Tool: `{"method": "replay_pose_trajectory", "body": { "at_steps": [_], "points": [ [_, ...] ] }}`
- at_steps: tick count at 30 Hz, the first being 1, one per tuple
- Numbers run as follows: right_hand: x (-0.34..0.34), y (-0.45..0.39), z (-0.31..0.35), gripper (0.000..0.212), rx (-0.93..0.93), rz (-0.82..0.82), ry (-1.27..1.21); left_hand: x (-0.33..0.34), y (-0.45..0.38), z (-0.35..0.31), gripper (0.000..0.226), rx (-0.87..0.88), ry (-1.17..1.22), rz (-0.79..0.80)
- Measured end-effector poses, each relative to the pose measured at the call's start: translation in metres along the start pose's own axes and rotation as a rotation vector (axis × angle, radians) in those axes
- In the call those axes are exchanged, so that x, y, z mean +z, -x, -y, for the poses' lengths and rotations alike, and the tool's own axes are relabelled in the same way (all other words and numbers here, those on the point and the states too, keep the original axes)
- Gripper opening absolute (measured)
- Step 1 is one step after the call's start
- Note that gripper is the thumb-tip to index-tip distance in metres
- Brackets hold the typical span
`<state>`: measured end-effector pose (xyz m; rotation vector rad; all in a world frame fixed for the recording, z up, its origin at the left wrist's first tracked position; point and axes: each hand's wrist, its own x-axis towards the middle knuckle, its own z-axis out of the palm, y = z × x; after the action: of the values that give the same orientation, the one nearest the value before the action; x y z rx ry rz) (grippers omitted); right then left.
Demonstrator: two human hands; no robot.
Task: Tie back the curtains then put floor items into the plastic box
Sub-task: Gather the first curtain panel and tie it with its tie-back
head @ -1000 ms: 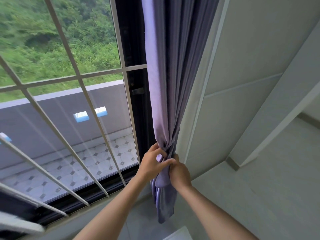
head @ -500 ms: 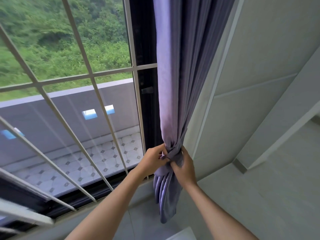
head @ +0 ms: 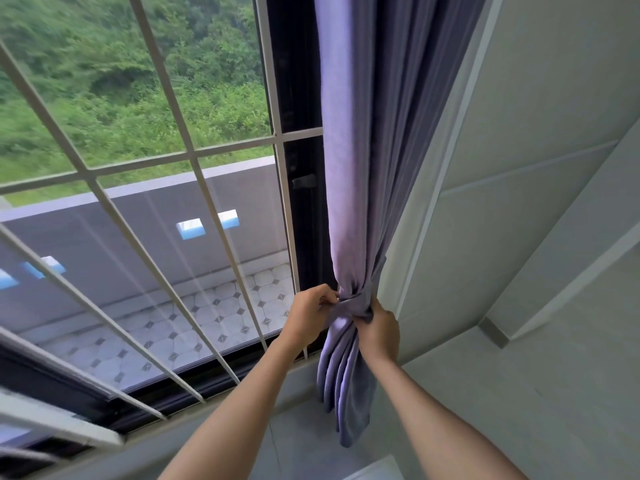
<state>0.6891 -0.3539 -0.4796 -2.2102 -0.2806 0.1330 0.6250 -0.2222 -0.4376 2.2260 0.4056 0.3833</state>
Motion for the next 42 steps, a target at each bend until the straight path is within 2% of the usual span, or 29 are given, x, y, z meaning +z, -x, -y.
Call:
{"method": "replay_pose_trajectory", "body": {
  "at_steps": [6, 10, 13, 16, 19, 22, 24, 26, 28, 33, 36, 39, 42],
  "points": [
    [-0.003, 0.005, 0.004, 0.031, -0.014, -0.053, 0.07, 0.009, 0.0, 0.006, 0.011, -0.127, 0.11, -0.244],
    [-0.006, 0.008, 0.007, 0.029, -0.035, -0.037, 0.007, 0.025, -0.007, 0.006, 0.003, -0.186, 0.029, -0.38],
    [-0.006, 0.008, 0.005, 0.032, -0.058, -0.049, -0.05, 0.033, -0.012, -0.004, 0.028, -0.325, 0.172, -0.486],
    [-0.005, 0.009, 0.001, 0.034, -0.061, -0.041, -0.061, 0.043, -0.014, -0.01, 0.021, -0.4, 0.234, -0.414],
    [-0.003, 0.008, -0.003, 0.035, -0.022, -0.036, -0.11, 0.046, -0.015, -0.014, 0.012, -0.38, 0.317, -0.317],
    [0.002, 0.007, -0.007, 0.044, 0.014, 0.003, -0.18, 0.038, -0.02, -0.022, 0.025, -0.342, 0.386, -0.147],
    [0.005, 0.009, -0.007, 0.035, 0.055, -0.051, -0.262, 0.029, -0.024, -0.023, 0.028, -0.381, 0.545, 0.01],
    [0.01, 0.009, -0.007, 0.043, 0.042, -0.107, -0.239, 0.024, -0.026, -0.019, 0.039, -0.42, 0.714, 0.141],
    [0.015, 0.009, -0.009, 0.041, 0.04, -0.121, -0.22, 0.024, -0.027, -0.014, 0.043, -0.448, 0.775, 0.22],
    [0.018, 0.006, -0.01, 0.049, 0.005, -0.124, -0.263, 0.032, -0.036, -0.007, 0.047, -0.499, 0.685, 0.287],
    [0.013, 0.005, -0.01, 0.048, -0.014, -0.106, -0.24, 0.029, -0.042, -0.008, 0.038, -0.52, 0.683, 0.298],
    [0.012, 0.004, -0.01, 0.045, 0.01, -0.104, -0.202, 0.028, -0.041, -0.014, 0.033, -0.476, 0.796, 0.276],
    [0.014, 0.005, -0.012, 0.036, 0.039, -0.096, -0.191, 0.028, -0.037, -0.013, 0.046, -0.414, 0.94, 0.249]
  ]
}}
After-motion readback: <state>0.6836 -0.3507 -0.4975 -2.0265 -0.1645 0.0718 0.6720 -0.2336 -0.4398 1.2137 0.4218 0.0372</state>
